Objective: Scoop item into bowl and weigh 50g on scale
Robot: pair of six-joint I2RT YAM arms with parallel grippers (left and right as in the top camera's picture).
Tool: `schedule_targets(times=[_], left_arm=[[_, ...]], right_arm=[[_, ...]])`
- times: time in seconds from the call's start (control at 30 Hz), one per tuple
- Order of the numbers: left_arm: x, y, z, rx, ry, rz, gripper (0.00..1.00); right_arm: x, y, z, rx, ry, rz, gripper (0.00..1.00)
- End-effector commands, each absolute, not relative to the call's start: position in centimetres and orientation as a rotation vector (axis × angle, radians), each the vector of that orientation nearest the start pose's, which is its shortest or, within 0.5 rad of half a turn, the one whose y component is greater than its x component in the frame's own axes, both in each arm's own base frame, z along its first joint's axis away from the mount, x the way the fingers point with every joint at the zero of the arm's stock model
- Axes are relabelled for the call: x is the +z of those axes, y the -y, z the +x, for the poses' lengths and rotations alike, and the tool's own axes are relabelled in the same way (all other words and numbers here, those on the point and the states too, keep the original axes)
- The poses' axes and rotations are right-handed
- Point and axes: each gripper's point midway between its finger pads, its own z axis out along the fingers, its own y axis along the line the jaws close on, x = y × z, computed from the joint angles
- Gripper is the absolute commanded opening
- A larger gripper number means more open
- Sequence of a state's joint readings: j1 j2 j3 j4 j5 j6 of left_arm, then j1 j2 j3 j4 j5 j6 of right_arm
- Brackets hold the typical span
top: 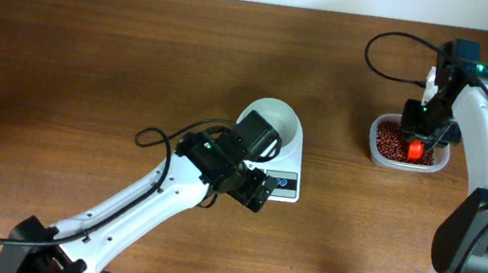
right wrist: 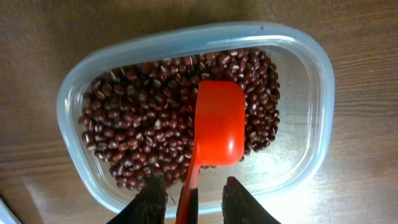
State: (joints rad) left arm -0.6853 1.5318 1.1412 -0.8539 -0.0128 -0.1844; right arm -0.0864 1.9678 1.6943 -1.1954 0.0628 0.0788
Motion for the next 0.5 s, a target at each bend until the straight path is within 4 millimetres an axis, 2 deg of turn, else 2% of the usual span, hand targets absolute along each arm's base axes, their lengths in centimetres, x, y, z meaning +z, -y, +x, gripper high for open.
schedule_targets(times=[0.0, 0.13, 0.3, 0.47], left_arm=[[11.09, 21.45, 26.80, -0.177, -2.737, 0.678, 0.99], [11.09, 21.45, 26.80, -0.177, -2.737, 0.678, 0.99], [11.09, 21.45, 26.80, -0.177, -2.737, 0.678, 0.99], [11.09, 21.45, 26.80, -0.177, -2.737, 0.678, 0.99]], right_arm=[[10.80, 4.70, 39.13, -0.097, -3.017, 0.274, 0.30], [10.04, 4.67, 38.79, -0.098, -3.029, 0.275, 0.30], [10.08, 4.72, 39.07, -0.098, -3.018, 0.274, 0.24], [10.15, 4.80, 39.63, -0.098, -2.994, 0.275, 0.23]])
